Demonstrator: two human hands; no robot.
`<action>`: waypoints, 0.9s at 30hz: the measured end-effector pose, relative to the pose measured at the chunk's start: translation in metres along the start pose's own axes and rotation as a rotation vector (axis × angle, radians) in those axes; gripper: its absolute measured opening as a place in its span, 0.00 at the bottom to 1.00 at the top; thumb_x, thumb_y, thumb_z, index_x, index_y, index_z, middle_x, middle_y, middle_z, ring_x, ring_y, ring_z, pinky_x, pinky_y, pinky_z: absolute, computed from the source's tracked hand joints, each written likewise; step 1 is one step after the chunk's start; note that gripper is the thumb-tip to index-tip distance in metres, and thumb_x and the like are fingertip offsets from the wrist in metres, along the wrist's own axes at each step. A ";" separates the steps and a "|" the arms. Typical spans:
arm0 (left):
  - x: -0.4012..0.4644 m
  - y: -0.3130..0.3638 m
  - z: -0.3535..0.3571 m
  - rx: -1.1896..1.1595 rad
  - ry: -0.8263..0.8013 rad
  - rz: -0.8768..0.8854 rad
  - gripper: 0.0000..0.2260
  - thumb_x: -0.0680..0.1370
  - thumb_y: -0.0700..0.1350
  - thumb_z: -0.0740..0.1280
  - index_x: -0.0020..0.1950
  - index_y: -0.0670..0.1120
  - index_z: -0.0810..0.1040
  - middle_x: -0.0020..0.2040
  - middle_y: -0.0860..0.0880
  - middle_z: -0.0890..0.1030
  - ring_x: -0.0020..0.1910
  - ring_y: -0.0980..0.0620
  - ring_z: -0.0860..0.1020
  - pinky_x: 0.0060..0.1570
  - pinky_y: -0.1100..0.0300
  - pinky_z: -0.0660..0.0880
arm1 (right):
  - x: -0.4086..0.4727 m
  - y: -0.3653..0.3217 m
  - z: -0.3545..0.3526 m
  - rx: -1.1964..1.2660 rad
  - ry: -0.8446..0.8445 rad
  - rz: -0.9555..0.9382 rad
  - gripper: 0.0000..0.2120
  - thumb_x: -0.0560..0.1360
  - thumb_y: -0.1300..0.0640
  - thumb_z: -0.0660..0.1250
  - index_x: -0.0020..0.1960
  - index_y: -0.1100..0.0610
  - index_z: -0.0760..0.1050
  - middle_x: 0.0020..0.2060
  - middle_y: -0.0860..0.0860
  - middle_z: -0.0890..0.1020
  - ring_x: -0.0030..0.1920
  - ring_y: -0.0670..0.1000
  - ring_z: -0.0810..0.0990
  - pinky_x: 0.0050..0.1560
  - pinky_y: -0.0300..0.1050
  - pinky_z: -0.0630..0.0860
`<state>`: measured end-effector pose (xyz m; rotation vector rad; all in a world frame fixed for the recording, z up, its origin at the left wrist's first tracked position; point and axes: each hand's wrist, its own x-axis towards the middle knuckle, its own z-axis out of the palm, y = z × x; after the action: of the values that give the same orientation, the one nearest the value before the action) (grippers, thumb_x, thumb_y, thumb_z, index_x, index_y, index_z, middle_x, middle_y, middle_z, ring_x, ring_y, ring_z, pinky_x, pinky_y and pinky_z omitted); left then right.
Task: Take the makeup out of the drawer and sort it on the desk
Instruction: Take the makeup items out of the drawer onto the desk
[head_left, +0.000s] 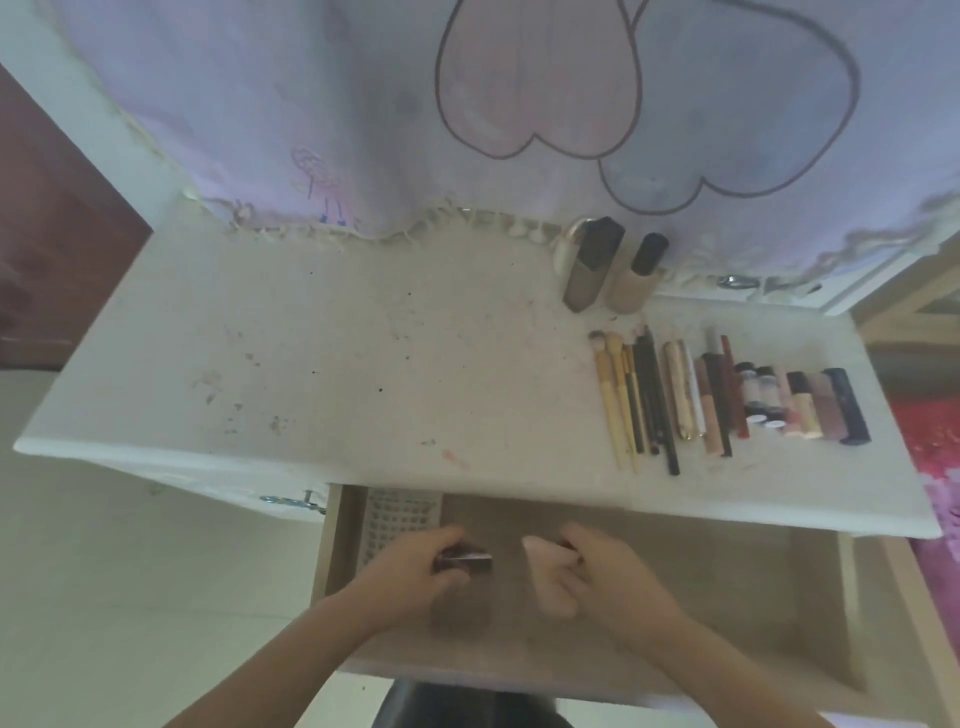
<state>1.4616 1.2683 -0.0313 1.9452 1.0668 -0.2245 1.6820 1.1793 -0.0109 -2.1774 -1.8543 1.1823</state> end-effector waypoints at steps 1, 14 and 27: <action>-0.005 0.010 -0.014 -0.056 0.017 0.029 0.10 0.77 0.46 0.67 0.58 0.51 0.76 0.53 0.59 0.79 0.53 0.60 0.76 0.55 0.66 0.70 | -0.007 -0.006 -0.018 0.056 0.032 -0.019 0.10 0.77 0.54 0.63 0.43 0.42 0.64 0.42 0.39 0.73 0.43 0.42 0.74 0.42 0.36 0.70; 0.138 0.113 -0.122 -0.280 0.121 0.162 0.16 0.77 0.44 0.67 0.65 0.47 0.75 0.61 0.52 0.77 0.61 0.54 0.74 0.57 0.64 0.67 | 0.115 -0.055 -0.195 0.125 0.765 -0.008 0.08 0.79 0.57 0.60 0.54 0.57 0.75 0.42 0.52 0.78 0.43 0.52 0.76 0.40 0.28 0.69; 0.178 0.093 -0.088 0.178 0.490 0.419 0.14 0.76 0.50 0.66 0.57 0.44 0.79 0.53 0.44 0.77 0.52 0.43 0.72 0.52 0.51 0.71 | 0.155 -0.065 -0.188 0.034 0.693 0.084 0.13 0.80 0.58 0.58 0.63 0.61 0.69 0.47 0.59 0.80 0.45 0.58 0.78 0.43 0.45 0.70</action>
<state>1.6199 1.4188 -0.0138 2.4034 0.9267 0.4214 1.7337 1.4103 0.0752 -2.2520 -1.4357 0.3622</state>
